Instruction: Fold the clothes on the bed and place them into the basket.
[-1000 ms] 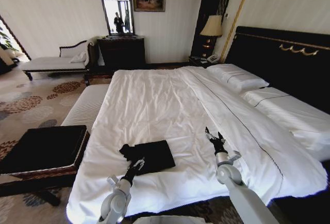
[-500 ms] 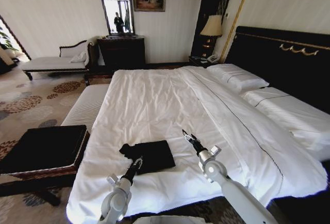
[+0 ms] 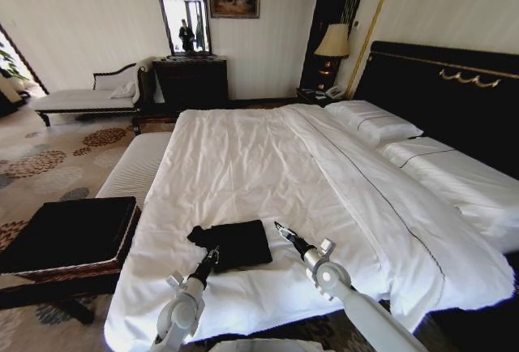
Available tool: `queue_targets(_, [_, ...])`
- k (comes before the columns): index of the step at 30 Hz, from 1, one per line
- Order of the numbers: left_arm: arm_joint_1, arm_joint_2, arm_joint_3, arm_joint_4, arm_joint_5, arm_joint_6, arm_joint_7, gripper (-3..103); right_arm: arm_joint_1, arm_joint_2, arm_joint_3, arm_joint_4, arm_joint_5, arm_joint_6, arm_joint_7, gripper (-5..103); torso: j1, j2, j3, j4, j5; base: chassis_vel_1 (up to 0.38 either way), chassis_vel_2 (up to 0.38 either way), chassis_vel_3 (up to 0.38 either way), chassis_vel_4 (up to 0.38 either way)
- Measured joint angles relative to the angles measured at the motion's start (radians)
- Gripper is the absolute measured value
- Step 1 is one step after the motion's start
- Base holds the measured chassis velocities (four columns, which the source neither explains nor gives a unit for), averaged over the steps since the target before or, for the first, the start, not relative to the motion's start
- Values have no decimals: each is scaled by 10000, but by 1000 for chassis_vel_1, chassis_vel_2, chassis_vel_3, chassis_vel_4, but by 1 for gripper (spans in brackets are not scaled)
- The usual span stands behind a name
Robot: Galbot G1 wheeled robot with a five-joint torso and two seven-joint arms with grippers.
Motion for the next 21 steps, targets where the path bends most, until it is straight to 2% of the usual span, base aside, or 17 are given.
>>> queue_targets(3, [34, -84, 87, 35, 106, -16, 4, 10, -101, -2, -221, 81, -118, -6, -97, 99, 0, 1, 0, -1, 1, 0, 0, 0, 0])
queue_targets(6, [36, -111, 104, 63, 137, -31, 10, 10, -173, 9, -309, 133, -167, 15, -245, 86, 0, 0, 0, -2, 0, 0, 0, 0, 0])
queue_targets(8, [33, -113, 105, 63, 139, -31, 10, 10, -182, 12, -318, 139, -167, 24, -272, 86, 0, 0, 0, -1, 1, 0, 0, 0, 0])
queue_targets(11, [16, -133, 105, 67, 141, -31, 9, 10, -237, 13, -357, 221, -153, 48, -340, 70, 0, 0, 0, -1, 1, 0, 0, 0, 0])
queue_targets(12, [16, -133, 105, 67, 141, -31, 9, 10, -237, 13, -357, 221, -153, 48, -340, 70, 0, 0, 0, -1, 1, 0, 0, 0, 0])
queue_targets(15, [0, -159, 106, 82, 145, -31, 9, 10, -307, 5, -427, 444, -133, 42, -342, 54, -1, 0, 0, -1, 0, 0, 0, 0, 0])
queue_targets(17, [-10, -168, 105, 94, 147, -31, 10, 10, -316, 5, -464, 479, -149, 42, -343, 54, 0, 0, 0, -1, 1, 0, 0, 0, 0])
queue_targets(18, [-23, -179, 106, 106, 147, -31, 10, 10, -317, 7, -509, 485, -184, 42, -346, 48, 0, 0, 0, -2, 0, 0, 0, 0, 0])
queue_targets(19, [-41, -196, 106, 113, 147, -30, 10, 10, -317, 23, -574, 452, -238, 45, -349, 37, 0, 0, 0, -2, 0, 0, 0, 0, 0])
queue_targets(21, [-48, -204, 106, 114, 147, -29, 10, 10, -327, 31, -603, 418, -269, 49, -350, 37, -1, 0, 0, -2, 0, 0, 0, 0, 0])
